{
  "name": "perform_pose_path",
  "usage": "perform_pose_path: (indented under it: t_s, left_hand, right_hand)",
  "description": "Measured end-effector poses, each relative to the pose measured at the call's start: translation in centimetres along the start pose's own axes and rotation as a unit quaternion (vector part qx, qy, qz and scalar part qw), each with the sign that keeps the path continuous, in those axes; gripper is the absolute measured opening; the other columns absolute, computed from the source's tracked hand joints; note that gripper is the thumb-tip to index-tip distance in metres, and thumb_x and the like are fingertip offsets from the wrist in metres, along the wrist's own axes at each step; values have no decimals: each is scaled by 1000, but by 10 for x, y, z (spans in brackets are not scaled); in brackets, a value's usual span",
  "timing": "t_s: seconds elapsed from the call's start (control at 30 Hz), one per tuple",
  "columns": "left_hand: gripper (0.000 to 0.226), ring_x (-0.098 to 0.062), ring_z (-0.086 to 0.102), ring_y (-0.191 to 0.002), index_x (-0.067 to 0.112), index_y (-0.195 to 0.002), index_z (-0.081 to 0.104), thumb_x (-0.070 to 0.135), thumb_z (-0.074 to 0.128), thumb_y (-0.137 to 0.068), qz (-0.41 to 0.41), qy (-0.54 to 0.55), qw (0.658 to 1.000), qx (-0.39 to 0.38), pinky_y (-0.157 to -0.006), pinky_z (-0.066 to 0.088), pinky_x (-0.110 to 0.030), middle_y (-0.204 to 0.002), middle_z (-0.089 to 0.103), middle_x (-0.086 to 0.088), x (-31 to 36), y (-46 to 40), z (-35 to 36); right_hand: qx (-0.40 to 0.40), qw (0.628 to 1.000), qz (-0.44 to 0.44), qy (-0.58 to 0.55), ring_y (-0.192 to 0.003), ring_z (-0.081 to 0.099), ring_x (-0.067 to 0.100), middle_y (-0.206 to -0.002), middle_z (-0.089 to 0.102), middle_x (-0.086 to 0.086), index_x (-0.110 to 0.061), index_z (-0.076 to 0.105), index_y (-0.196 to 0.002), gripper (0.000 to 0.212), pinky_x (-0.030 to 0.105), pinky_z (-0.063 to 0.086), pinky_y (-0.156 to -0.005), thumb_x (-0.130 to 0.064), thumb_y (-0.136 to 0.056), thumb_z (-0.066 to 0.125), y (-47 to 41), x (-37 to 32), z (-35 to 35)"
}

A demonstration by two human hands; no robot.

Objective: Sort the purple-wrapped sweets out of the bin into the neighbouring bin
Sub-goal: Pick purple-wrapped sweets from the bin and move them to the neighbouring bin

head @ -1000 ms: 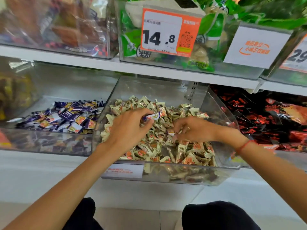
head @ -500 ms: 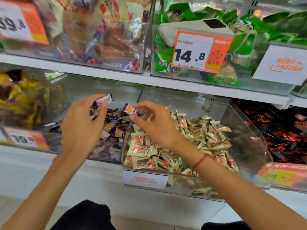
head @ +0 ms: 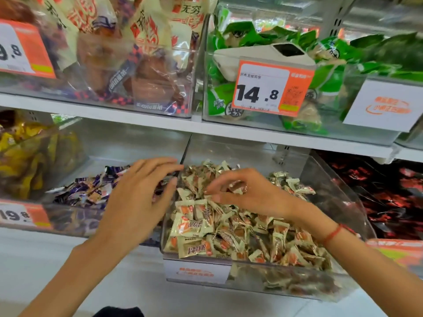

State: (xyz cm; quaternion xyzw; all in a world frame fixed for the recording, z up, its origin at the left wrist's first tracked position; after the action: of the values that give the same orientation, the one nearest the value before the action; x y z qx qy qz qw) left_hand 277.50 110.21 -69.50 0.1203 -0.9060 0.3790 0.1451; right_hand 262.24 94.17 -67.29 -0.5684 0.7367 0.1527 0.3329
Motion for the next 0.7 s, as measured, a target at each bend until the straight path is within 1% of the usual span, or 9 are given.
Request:
perform_pose_path:
  t_s: [0.07,0.13,0.2,0.27,0.33,0.4,0.47,0.63,0.7]
  left_hand:
    - [40,-1,34,-127,34,-126,56,43,36,-93,52,56,993,-85,-105,28,-28,-133,45,22,32,-3,17]
    - [38,5,22,-133,39,-134,46,38,37,-97,100,60,980,-162,-112,18,-26,-141,34,27,55,-9,36]
    - [42,5,15,-137,38,-141,35,30,34,-100,125,15,970,-210,-115,9,-22,-148,25,25,64,-14,53]
    - [46,0,9,-141,35,-147,25,31,32,-101,127,-49,955,-262,-119,7,-28,-155,14,19,57,-14,68]
    - [50,-6,-4,-145,36,-149,16,38,29,-101,127,-109,936,-310,-120,8,-37,-158,-4,14,45,-11,78]
    - [52,-8,-14,-144,40,-148,12,49,22,-98,123,-141,925,-331,-120,6,-40,-156,-15,15,38,-9,82]
    - [51,-8,-18,-143,41,-147,19,53,21,-97,120,-149,920,-342,-120,2,-41,-152,-17,18,37,-9,82]
    - [43,-5,-24,-140,48,-136,40,56,23,-97,105,-152,914,-362,-110,-13,-31,-152,-19,21,41,-9,77]
    - [52,-5,-23,-140,48,-133,43,64,16,-92,106,-145,916,-358,-108,-13,-31,-153,-18,21,41,-7,77]
  right_hand:
    - [-77,997,28,-6,-105,56,-6,-115,64,-19,-21,66,-118,33,9,41,-91,-26,-86,70,21,11,5]
    - [-136,990,24,39,-124,39,-10,-133,46,-26,-31,50,-134,52,14,28,-109,-36,-86,69,36,27,20]
    - [-169,975,6,147,-140,17,3,-152,22,-16,-38,30,-146,73,36,19,-119,-46,-84,69,42,48,34]
    - [-175,950,-26,256,-145,7,13,-158,6,-12,-41,22,-147,82,50,25,-116,-50,-81,70,46,63,39]
    - [-156,942,-62,292,-143,12,16,-157,6,-11,-41,28,-144,74,52,36,-108,-47,-83,69,52,68,34]
    - [-139,934,-87,317,-138,25,18,-155,12,-7,-36,39,-138,56,36,44,-99,-39,-88,64,59,67,24]
    - [-132,923,-92,351,-133,33,19,-154,18,-5,-31,48,-131,42,25,42,-90,-27,-92,60,66,71,12]
    - [-138,881,-25,452,-128,41,18,-152,26,-8,-35,55,-126,35,25,44,-75,-19,-95,54,81,86,-20]
    - [-139,872,42,467,-134,40,18,-156,23,-8,-39,54,-129,43,30,48,-83,-15,-94,53,86,89,-36]
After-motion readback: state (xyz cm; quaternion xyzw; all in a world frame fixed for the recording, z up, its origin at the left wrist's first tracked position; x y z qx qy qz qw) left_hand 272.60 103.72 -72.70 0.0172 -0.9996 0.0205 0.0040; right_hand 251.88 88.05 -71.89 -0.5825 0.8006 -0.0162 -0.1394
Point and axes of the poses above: each hand's wrist, its own y-axis away from the middle knuckle, its own z-axis out of the palm, x = y × z, the point moved 2 cm from there along -y, towards the middle knuckle
